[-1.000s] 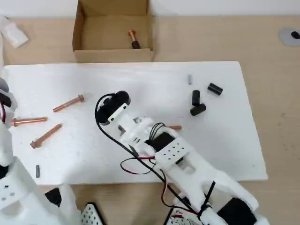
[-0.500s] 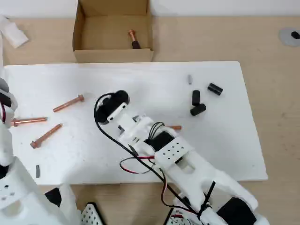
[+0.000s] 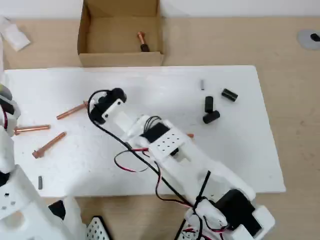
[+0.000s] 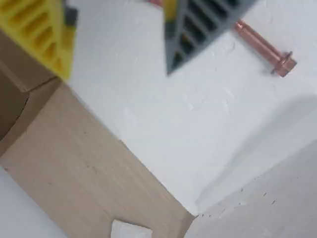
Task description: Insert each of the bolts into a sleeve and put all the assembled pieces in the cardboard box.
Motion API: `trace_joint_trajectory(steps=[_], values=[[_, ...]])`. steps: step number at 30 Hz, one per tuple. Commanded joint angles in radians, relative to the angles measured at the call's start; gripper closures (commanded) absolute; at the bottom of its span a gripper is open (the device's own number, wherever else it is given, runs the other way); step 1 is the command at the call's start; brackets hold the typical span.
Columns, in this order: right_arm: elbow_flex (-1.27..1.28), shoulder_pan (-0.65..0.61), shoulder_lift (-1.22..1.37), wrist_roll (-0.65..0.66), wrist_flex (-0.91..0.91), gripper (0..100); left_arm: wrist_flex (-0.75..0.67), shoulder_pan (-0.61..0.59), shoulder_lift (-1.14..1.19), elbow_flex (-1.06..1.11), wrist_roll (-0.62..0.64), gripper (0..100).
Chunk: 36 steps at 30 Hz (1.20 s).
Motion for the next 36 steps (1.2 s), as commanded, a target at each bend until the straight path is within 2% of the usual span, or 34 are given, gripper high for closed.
trace_joint_trajectory(steps=[1,9,27,32,34,36], values=[[-0.079,-0.018,-0.058,-0.008,0.077,80.8,0.005,-0.015,-0.008,-0.005,-0.011,86],[-0.074,-0.018,-0.015,-0.009,0.16,80.7,0.008,-0.015,-0.008,-0.005,-0.011,86],[-0.179,-0.012,0.225,-0.009,0.141,80.8,0.028,-0.015,-0.013,0.002,-0.011,86],[-0.196,-0.012,0.286,-0.009,0.147,81.1,0.028,-0.015,-0.015,0.002,-0.044,86],[-0.196,-0.012,0.295,-0.009,0.147,83.3,0.028,-0.017,-0.015,0.002,-0.046,86],[-0.199,-0.012,0.297,-0.009,0.147,90.9,0.028,-0.017,-0.015,0.002,-0.046,86]])
